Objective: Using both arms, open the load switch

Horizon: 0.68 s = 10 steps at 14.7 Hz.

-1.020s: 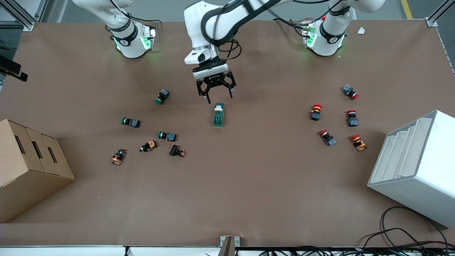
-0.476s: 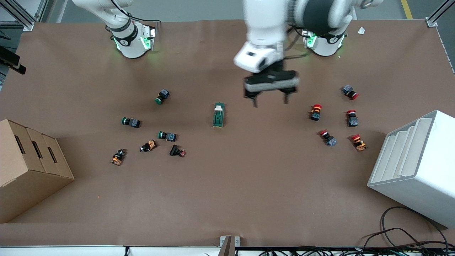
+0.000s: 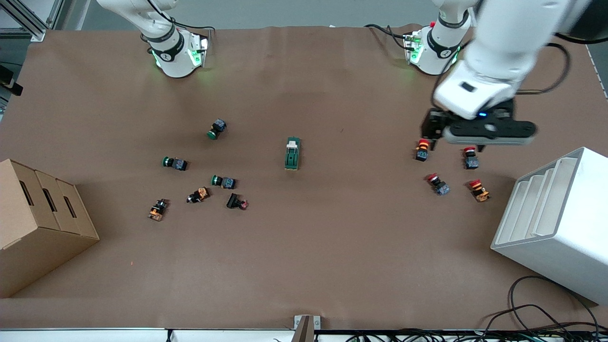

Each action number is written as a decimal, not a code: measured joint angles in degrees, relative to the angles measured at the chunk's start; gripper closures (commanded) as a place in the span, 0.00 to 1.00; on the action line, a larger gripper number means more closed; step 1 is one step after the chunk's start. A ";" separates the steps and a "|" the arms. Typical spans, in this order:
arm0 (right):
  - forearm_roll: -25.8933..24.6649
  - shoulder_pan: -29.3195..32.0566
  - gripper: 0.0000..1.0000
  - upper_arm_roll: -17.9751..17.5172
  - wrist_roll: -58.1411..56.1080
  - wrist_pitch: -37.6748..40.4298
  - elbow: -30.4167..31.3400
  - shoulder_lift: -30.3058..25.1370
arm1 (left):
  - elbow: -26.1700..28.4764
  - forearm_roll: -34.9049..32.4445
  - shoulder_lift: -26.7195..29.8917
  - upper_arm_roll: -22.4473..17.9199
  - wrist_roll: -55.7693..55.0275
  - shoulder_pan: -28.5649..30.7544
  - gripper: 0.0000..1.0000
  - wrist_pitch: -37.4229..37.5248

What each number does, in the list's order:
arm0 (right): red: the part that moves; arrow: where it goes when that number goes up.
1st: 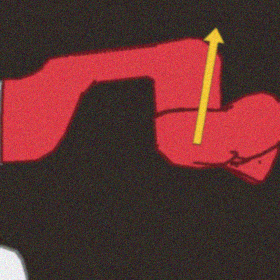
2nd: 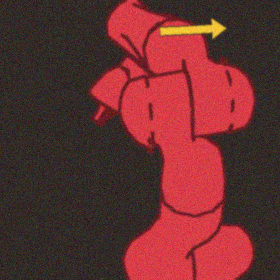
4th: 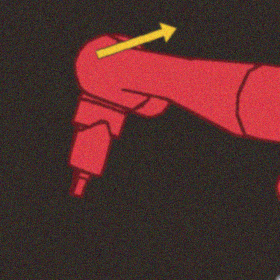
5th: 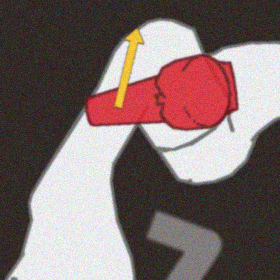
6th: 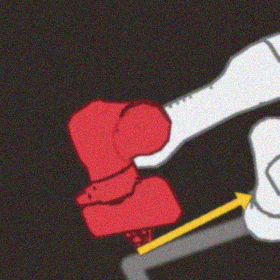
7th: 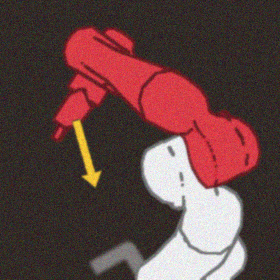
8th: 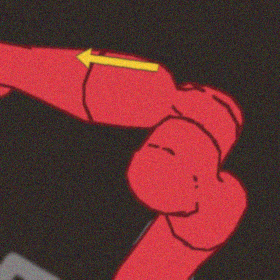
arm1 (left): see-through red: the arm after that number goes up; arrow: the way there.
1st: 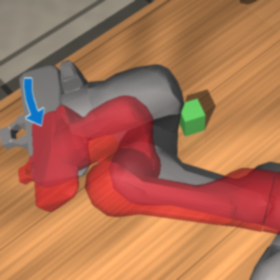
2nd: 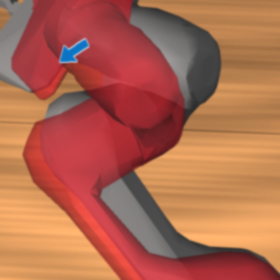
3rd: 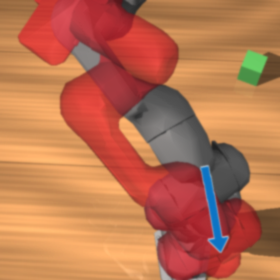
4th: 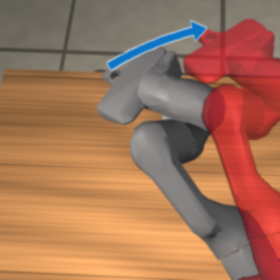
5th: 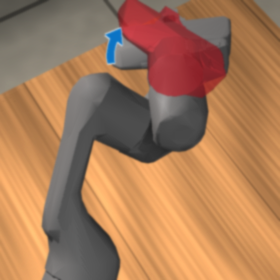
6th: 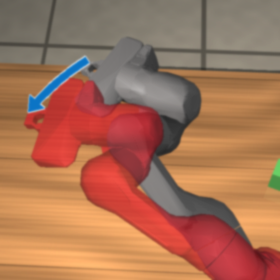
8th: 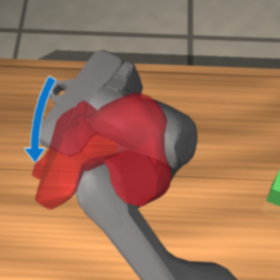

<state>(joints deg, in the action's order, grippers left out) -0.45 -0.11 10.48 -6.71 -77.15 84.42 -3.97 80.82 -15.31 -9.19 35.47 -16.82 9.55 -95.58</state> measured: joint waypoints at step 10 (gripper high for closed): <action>0.01 0.05 0.00 -0.52 -2.44 0.50 0.46 -0.62 | 5.52 10.75 9.84 -28.01 15.82 -12.71 0.00 6.75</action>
<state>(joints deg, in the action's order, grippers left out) -0.44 -0.06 9.96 -9.15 -76.66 84.88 -4.59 86.34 -4.56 0.65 7.46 -1.00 -3.16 -88.82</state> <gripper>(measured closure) 0.000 0.000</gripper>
